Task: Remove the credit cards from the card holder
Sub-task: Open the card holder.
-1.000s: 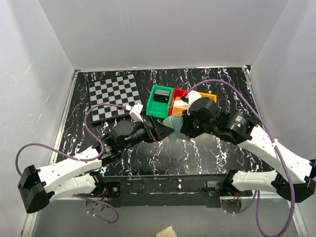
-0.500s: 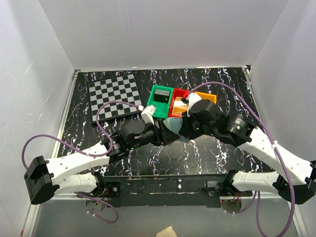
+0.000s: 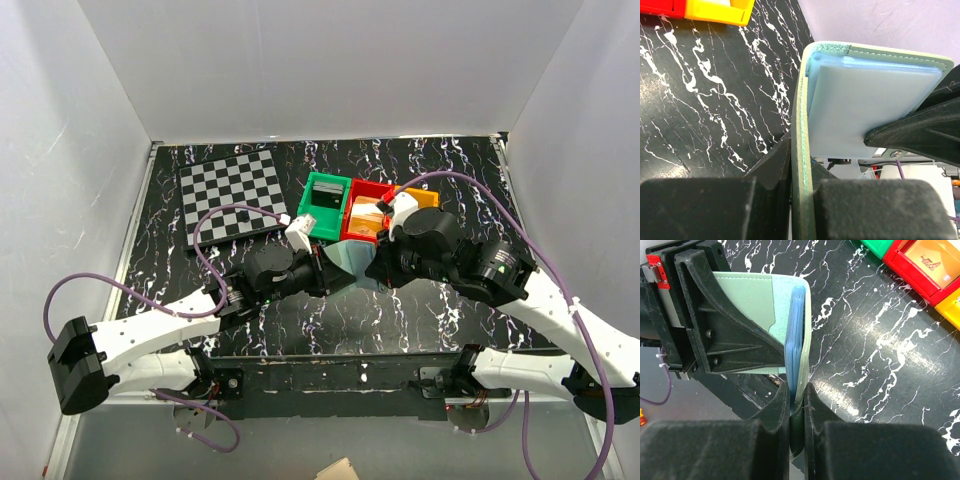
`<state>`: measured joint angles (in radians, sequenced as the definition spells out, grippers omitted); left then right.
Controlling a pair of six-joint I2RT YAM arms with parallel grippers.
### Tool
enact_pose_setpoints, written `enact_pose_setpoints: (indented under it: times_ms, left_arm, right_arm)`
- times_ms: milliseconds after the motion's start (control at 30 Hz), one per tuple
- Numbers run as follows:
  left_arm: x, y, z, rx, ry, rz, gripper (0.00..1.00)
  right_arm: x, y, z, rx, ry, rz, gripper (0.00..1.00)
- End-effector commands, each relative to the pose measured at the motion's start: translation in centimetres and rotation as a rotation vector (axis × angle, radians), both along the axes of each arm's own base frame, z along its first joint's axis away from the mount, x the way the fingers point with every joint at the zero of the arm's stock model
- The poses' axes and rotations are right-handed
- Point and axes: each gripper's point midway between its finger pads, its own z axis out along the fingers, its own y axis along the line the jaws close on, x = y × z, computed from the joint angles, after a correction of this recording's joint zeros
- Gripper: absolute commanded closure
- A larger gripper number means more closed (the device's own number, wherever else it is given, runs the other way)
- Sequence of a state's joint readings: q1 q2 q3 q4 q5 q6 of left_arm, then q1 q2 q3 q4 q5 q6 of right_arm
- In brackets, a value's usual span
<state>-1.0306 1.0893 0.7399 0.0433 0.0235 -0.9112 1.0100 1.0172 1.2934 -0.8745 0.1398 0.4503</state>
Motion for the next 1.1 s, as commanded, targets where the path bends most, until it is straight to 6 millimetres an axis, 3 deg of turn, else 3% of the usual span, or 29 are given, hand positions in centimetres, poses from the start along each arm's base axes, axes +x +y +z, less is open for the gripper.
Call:
enact_pose_setpoints:
  times_ms: [0,233,333,533,800,1067]
  left_arm:
    - [0.0,-0.1,2.5,-0.050,-0.040,0.000,1.00]
    - [-0.1,0.2,2.7,-0.035,-0.030,0.003,1.00]
    - [-0.3,0.5,1.8,0.004,-0.005,0.002,1.00]
    - [0.1,1.0,1.6,0.023,-0.004,0.038,1.00]
    - [0.0,1.2,2.1,0.021,-0.022,0.040,1.00]
    - [-0.2,1.3,2.7,0.033,-0.043,0.041,1.00]
  right_arm:
    - [-0.8,1.9,2.4,0.137,-0.009,0.059,0.85]
    - [-1.3,1.9,3.4,0.179,-0.009,0.077,0.67]
    - [-1.5,1.9,3.7,0.200,-0.009,0.084,0.62]
    - [-1.7,2.2,4.0,0.227,0.003,0.098,0.60]
    - [-1.5,2.3,3.4,0.213,0.018,0.097,0.74]
    - [-1.4,2.6,2.6,0.189,0.046,0.103,0.64]
